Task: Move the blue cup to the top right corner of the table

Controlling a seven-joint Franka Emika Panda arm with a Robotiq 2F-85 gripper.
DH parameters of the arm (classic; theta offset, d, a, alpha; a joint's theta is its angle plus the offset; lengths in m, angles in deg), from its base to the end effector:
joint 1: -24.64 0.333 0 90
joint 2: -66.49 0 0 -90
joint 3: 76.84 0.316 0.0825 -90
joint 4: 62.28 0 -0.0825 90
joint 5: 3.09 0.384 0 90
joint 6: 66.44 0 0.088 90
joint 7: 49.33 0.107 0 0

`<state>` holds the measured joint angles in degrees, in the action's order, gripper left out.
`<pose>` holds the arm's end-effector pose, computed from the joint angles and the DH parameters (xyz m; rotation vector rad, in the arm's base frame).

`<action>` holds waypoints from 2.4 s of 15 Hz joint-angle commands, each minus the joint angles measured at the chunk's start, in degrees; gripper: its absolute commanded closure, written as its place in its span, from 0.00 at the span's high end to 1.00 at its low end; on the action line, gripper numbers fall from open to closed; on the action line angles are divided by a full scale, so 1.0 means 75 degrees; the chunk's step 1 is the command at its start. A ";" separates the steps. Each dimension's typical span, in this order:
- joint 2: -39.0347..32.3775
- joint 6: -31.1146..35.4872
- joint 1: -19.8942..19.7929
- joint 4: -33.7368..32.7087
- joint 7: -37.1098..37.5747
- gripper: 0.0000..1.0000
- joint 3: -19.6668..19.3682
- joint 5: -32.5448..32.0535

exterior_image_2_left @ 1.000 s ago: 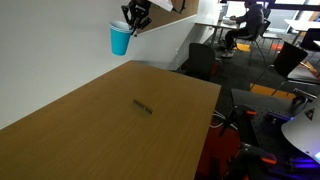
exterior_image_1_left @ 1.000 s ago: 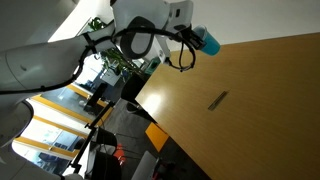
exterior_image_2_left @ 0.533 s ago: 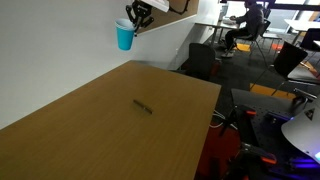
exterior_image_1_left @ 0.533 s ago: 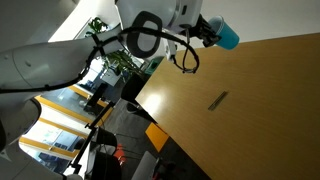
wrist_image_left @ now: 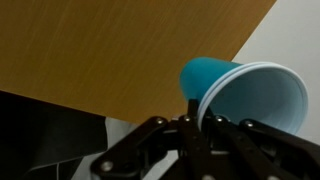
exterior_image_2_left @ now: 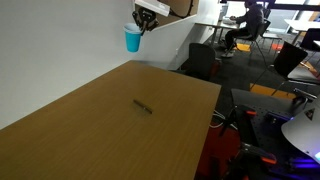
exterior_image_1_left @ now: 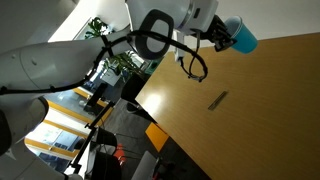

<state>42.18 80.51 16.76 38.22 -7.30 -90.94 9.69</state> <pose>0.6444 -0.2433 0.3772 -2.4066 1.7147 -0.5773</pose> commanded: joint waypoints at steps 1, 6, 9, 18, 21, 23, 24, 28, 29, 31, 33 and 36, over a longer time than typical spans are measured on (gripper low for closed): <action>-0.0280 -0.0646 -0.0239 -0.0494 0.0314 0.01 -0.0032 0.0139; -0.0802 -0.0900 -0.0566 -0.0944 0.0421 0.01 0.0021 0.0284; -0.1169 -0.0624 -0.0755 -0.1202 0.0341 0.01 0.0173 0.0670; -0.2316 -0.0733 -0.0740 -0.1952 0.0887 0.01 0.0045 0.0706; -0.2611 -0.0882 -0.0800 -0.2181 0.1042 0.01 0.0066 0.0738; -0.2800 -0.1007 -0.0871 -0.2338 0.1090 0.01 0.0090 0.0760; -0.2934 -0.1080 -0.0926 -0.2461 0.1141 0.01 0.0117 0.0782; -0.3256 -0.1391 -0.1082 -0.2770 0.1254 0.01 0.0152 0.0812; -0.3312 -0.1454 -0.1113 -0.2824 0.1278 0.01 0.0161 0.0818; -0.3433 -0.1569 -0.1166 -0.2969 0.1297 0.01 0.0166 0.0818; -0.3524 -0.1618 -0.1198 -0.3084 0.1314 0.01 0.0164 0.0813; -0.3648 -0.1699 -0.1215 -0.3246 0.1370 0.01 0.0149 0.0790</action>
<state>16.23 70.63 8.45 17.24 0.84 -90.33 15.04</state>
